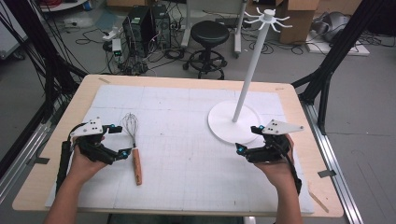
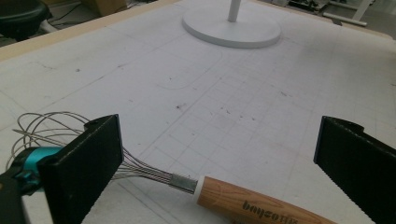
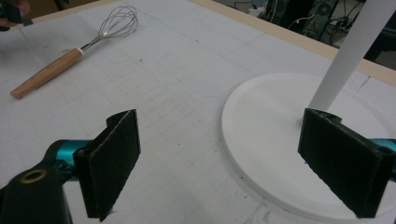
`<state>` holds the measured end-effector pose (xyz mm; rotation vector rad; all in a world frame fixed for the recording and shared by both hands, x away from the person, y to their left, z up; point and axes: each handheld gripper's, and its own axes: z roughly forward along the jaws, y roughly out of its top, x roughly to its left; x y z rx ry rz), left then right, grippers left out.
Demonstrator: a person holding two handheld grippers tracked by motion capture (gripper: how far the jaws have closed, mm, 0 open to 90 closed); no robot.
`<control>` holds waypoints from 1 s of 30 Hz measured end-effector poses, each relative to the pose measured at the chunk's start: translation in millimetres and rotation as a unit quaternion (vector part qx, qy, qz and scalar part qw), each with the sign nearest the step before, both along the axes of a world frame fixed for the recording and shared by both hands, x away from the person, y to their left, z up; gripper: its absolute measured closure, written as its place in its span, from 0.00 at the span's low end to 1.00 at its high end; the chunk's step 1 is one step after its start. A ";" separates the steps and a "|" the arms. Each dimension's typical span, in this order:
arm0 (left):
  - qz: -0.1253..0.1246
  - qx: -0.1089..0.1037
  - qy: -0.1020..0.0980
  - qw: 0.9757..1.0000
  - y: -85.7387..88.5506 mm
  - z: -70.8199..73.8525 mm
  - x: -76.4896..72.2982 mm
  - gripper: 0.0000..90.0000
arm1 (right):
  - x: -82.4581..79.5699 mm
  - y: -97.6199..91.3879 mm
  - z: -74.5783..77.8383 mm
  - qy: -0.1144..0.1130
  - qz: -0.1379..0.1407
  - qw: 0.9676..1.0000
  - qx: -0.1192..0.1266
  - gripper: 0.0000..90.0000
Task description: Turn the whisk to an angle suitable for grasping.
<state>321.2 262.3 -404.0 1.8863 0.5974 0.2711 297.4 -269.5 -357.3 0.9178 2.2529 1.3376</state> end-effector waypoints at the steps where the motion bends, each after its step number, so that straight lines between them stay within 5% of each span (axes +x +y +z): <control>1: 0.000 0.001 0.000 1.000 -0.3 -0.2 0.1 0.02 | 0.3 0.2 -0.3 0.001 -0.002 1.000 0.000 0.13; 5: 0.001 0.019 0.003 1.000 -3.3 -2.2 -0.6 0.02 | 0.8 0.4 -0.8 0.002 -0.001 1.000 -0.006 0.13; 18: 0.006 0.025 0.008 1.000 -5.0 -2.4 -0.6 0.02 | -2.0 3.7 2.2 -0.002 -0.003 1.000 -0.008 0.13; 30: 0.016 0.052 0.020 0.998 -11.7 -7.5 1.0 0.02 | -1.5 2.0 1.9 -0.001 -0.007 1.000 -0.008 0.13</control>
